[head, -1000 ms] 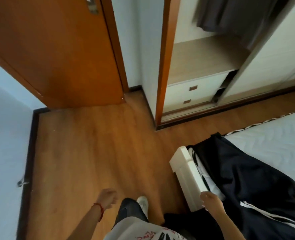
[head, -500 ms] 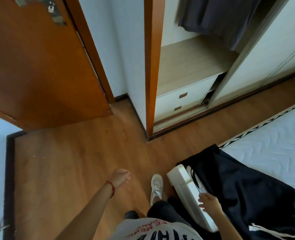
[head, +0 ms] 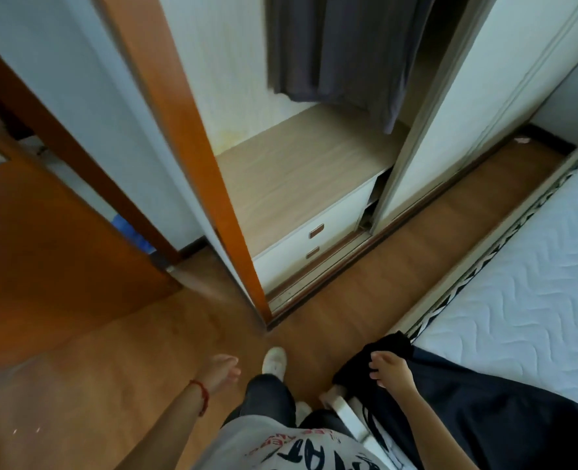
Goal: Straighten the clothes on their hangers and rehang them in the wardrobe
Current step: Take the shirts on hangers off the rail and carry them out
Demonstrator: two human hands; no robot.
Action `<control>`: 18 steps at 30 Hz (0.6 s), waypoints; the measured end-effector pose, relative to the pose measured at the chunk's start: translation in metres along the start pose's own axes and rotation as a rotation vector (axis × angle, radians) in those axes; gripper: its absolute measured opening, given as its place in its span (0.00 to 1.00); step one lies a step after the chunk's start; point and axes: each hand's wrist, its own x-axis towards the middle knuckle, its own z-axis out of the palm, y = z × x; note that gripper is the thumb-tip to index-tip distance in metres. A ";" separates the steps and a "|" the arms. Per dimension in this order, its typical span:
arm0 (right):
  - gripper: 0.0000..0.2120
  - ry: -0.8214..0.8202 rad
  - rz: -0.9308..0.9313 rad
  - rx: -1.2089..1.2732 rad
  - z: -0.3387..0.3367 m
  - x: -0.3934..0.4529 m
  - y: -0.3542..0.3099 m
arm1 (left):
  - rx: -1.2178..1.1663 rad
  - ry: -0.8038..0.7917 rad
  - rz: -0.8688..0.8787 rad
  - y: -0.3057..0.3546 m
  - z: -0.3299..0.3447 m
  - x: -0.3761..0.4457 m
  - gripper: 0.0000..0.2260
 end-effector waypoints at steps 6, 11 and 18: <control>0.06 0.128 0.130 0.173 -0.010 0.033 -0.010 | 0.305 -0.127 0.135 0.137 0.035 -0.002 0.06; 0.07 0.238 0.257 0.352 -0.012 0.051 -0.018 | 0.551 -0.266 0.239 0.232 0.075 0.032 0.08; 0.05 0.325 0.312 0.482 -0.024 0.068 -0.041 | 0.570 -0.304 0.263 0.322 0.120 0.068 0.06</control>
